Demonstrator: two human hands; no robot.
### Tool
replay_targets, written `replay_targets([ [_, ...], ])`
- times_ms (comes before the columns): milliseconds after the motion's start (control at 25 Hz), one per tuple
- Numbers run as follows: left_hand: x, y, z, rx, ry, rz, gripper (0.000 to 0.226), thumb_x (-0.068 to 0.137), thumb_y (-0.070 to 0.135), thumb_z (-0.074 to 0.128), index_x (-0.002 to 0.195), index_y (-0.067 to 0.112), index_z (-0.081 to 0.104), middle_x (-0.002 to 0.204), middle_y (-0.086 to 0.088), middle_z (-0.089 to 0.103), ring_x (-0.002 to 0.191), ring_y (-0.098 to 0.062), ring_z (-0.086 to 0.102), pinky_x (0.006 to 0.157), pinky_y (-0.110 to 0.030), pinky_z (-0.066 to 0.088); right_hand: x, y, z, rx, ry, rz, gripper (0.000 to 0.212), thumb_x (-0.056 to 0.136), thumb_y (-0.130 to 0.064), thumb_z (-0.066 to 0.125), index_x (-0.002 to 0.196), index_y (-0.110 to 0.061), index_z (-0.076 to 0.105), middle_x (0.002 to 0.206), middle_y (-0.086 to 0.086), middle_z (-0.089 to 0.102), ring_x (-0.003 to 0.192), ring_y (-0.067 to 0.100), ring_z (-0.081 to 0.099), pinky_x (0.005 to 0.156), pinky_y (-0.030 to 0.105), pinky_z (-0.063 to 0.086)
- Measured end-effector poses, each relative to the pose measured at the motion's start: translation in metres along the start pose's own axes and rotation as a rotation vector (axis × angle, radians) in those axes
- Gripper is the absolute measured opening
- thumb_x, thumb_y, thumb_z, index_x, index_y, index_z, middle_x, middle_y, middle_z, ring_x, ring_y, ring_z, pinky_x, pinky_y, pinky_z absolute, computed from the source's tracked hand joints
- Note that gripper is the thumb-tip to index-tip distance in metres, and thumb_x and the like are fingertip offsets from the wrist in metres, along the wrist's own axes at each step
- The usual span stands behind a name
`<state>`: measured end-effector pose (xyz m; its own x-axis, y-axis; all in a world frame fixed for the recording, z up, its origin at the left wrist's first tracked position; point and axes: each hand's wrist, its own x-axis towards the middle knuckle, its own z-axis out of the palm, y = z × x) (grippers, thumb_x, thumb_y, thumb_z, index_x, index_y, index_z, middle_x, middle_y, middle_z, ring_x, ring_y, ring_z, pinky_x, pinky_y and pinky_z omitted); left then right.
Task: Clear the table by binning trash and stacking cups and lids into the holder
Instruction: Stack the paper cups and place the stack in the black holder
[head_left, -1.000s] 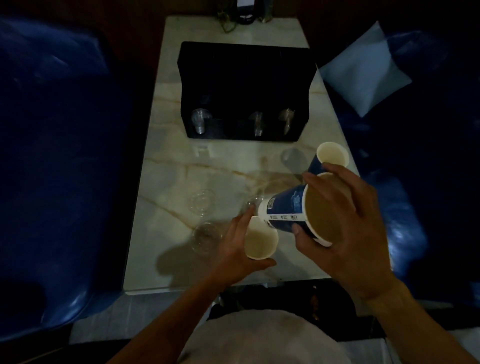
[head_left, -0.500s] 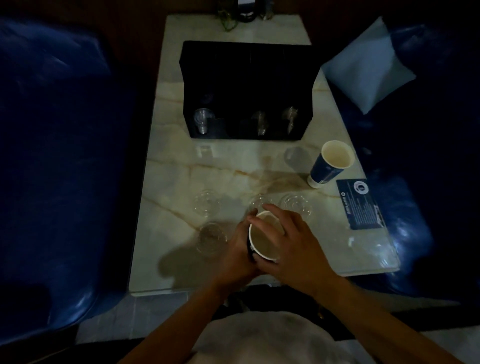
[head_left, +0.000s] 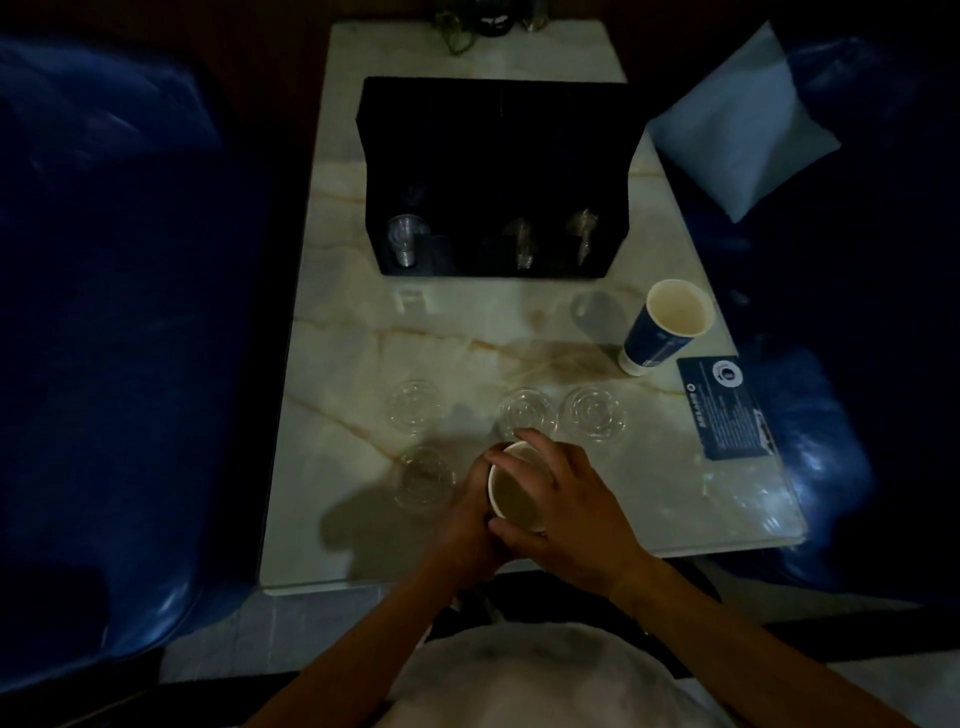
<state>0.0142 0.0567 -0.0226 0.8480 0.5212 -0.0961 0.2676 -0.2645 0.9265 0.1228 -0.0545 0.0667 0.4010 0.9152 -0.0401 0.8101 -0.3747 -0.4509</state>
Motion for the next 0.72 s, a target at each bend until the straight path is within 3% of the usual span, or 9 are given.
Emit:
replay_targets([
  [160, -0.001, -0.004, 0.002, -0.004, -0.012, -0.012, 0.079, 0.064, 0.056, 0.085, 0.131, 0.042, 0.046, 0.124, 0.013, 0.062, 0.113, -0.012, 0.062, 0.09, -0.041, 0.057, 0.003, 0.004, -0.006, 0.071, -0.087, 0.0, 0.071, 0.077, -0.075, 0.049, 0.138, -0.052, 0.022, 0.154, -0.014, 0.015, 0.132, 0.017, 0.029, 0.097, 0.037, 0.045],
  [320, 0.003, 0.008, 0.005, -0.03, -0.02, -0.048, 0.097, 0.052, 0.045, 0.092, 0.128, 0.06, 0.033, 0.125, 0.036, 0.052, 0.115, 0.007, 0.055, 0.085, -0.004, 0.046, 0.019, 0.034, -0.035, 0.388, -0.127, 0.122, 0.064, 0.084, -0.064, 0.056, 0.14, -0.052, 0.028, 0.148, -0.016, 0.032, 0.128, 0.01, 0.043, 0.098, 0.032, 0.045],
  [400, 0.004, 0.009, 0.007, -0.019, -0.012, -0.018, 0.099, 0.054, 0.042, 0.091, 0.131, 0.058, 0.032, 0.128, 0.036, 0.05, 0.12, 0.011, 0.05, 0.091, 0.0, 0.038, 0.038, 0.062, -0.057, 0.283, -0.002, 0.179, 0.058, 0.087, -0.058, 0.055, 0.14, -0.044, 0.035, 0.146, -0.007, 0.04, 0.127, 0.015, 0.046, 0.096, 0.031, 0.043],
  [520, 0.001, 0.007, 0.01, -0.007, 0.022, 0.018, 0.098, 0.056, 0.043, 0.089, 0.134, 0.055, 0.031, 0.131, 0.024, 0.05, 0.122, 0.011, 0.047, 0.097, -0.001, 0.034, 0.075, 0.108, -0.095, 0.021, 0.169, 0.213, 0.062, 0.085, -0.047, 0.063, 0.141, -0.031, 0.041, 0.146, 0.005, 0.041, 0.13, 0.032, 0.041, 0.102, 0.048, 0.043],
  [600, 0.0, 0.008, 0.011, -0.001, 0.033, 0.012, 0.098, 0.055, 0.046, 0.088, 0.134, 0.058, 0.031, 0.128, 0.024, 0.051, 0.121, 0.016, 0.046, 0.096, 0.0, 0.034, 0.096, 0.137, -0.113, -0.137, 0.151, 0.274, 0.077, 0.079, -0.051, 0.068, 0.146, -0.032, 0.035, 0.154, 0.008, 0.029, 0.137, 0.041, 0.027, 0.107, 0.057, 0.035],
  [720, -0.001, 0.013, 0.01, 0.041, 0.029, -0.023, 0.097, 0.054, 0.05, 0.086, 0.131, 0.063, 0.029, 0.125, 0.04, 0.05, 0.118, 0.022, 0.044, 0.092, 0.005, 0.032, 0.117, 0.172, -0.12, -0.226, -0.043, 0.393, 0.1, 0.071, -0.061, 0.071, 0.15, -0.045, 0.011, 0.162, 0.006, 0.001, 0.144, 0.047, 0.001, 0.112, 0.066, 0.016],
])
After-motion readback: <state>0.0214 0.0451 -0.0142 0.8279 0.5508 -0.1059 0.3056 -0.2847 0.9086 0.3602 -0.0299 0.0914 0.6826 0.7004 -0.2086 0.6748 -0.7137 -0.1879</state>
